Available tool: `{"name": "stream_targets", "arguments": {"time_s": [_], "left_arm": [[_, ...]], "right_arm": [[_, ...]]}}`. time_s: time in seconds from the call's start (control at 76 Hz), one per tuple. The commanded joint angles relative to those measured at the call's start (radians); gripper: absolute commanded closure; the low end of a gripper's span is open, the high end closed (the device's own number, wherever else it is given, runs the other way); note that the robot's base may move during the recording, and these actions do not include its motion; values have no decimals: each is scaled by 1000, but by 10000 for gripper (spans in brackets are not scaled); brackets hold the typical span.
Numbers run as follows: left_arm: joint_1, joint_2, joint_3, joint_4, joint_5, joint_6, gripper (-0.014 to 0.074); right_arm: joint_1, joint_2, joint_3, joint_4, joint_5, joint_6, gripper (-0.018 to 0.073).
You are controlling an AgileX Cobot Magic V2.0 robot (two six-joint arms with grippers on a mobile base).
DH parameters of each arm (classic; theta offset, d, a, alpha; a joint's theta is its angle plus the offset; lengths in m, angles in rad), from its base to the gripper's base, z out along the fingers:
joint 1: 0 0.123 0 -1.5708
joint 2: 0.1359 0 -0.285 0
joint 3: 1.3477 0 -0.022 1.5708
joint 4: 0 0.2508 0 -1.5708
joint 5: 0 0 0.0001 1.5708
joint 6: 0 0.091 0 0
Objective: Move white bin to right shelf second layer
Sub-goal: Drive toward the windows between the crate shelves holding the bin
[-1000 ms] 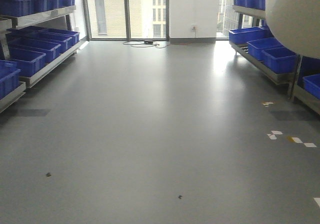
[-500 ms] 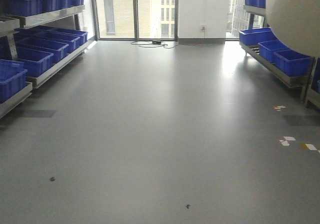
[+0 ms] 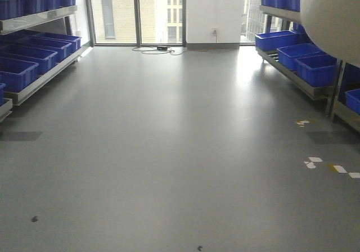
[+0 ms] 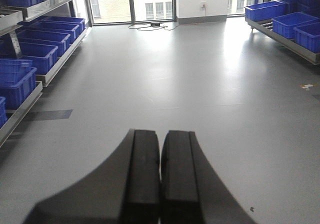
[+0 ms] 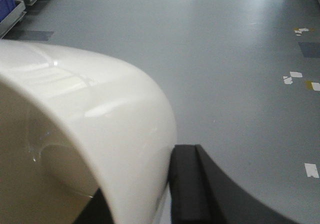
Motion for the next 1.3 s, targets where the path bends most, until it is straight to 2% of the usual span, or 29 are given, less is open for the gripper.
{"name": "stream_targets", "arguments": {"time_s": [0.0, 1.29], "left_arm": [[-5, -14, 37, 0, -85, -3, 512], [-5, -14, 37, 0, -85, -3, 512]], "right_arm": [[-4, -3, -33, 9, -97, 1, 511], [-4, -3, -33, 9, -97, 1, 511]]}}
